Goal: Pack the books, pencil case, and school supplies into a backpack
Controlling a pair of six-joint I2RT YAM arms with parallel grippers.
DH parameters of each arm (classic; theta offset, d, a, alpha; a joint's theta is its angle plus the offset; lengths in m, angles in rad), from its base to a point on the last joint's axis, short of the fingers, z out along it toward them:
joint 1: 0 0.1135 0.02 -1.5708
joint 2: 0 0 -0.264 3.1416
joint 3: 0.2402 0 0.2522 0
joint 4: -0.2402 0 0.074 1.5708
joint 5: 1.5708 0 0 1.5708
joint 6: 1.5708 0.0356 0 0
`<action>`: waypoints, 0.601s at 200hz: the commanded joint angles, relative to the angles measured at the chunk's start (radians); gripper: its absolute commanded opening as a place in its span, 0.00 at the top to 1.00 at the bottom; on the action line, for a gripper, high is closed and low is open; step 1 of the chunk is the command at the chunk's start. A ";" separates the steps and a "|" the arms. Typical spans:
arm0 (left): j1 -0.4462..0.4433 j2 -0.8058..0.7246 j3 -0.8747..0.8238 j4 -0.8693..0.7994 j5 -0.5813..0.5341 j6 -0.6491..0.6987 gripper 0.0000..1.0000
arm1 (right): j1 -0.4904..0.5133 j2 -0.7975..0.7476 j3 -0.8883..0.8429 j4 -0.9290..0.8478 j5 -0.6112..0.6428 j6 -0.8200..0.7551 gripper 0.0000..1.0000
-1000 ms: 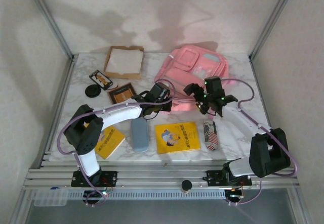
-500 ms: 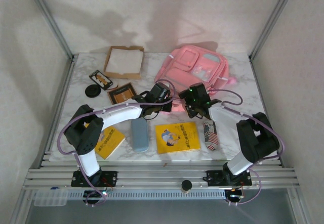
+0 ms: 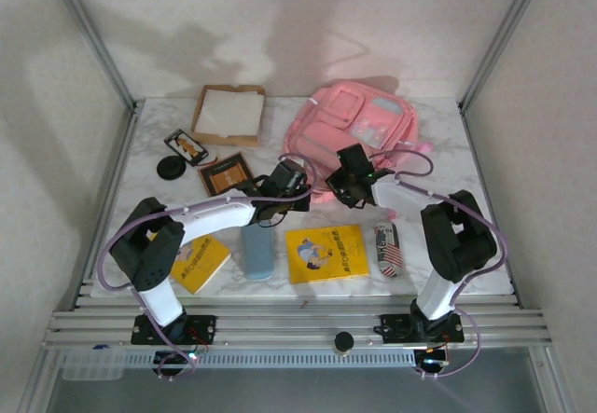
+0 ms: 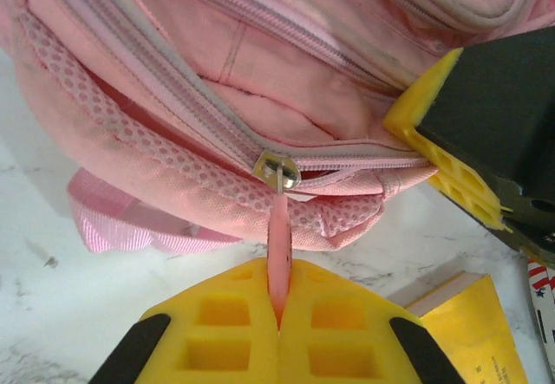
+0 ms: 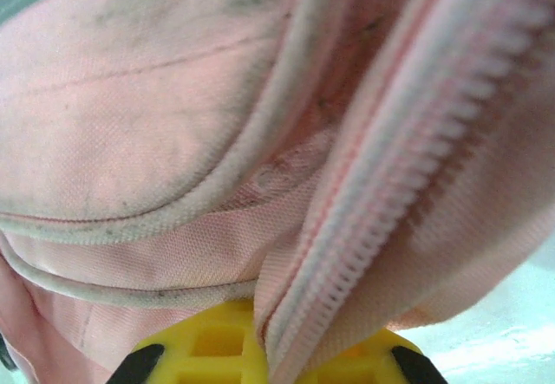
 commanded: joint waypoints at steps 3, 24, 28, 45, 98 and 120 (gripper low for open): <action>-0.009 -0.108 -0.057 -0.040 -0.043 -0.053 1.00 | -0.033 -0.035 0.036 0.023 0.071 -0.197 1.00; -0.006 -0.136 -0.097 -0.079 -0.111 -0.080 1.00 | -0.083 -0.128 -0.020 -0.003 0.079 -0.300 1.00; -0.004 -0.138 -0.100 -0.087 -0.119 -0.081 1.00 | -0.099 -0.142 -0.032 -0.003 0.071 -0.323 1.00; 0.010 -0.141 -0.109 -0.107 -0.144 -0.083 1.00 | -0.196 -0.183 -0.064 -0.029 0.013 -0.407 1.00; 0.053 -0.050 -0.016 -0.084 -0.157 -0.004 1.00 | -0.397 -0.146 0.007 -0.083 -0.064 -0.596 1.00; 0.066 -0.003 0.038 -0.102 -0.173 0.012 1.00 | -0.434 -0.127 0.051 -0.106 -0.046 -0.625 1.00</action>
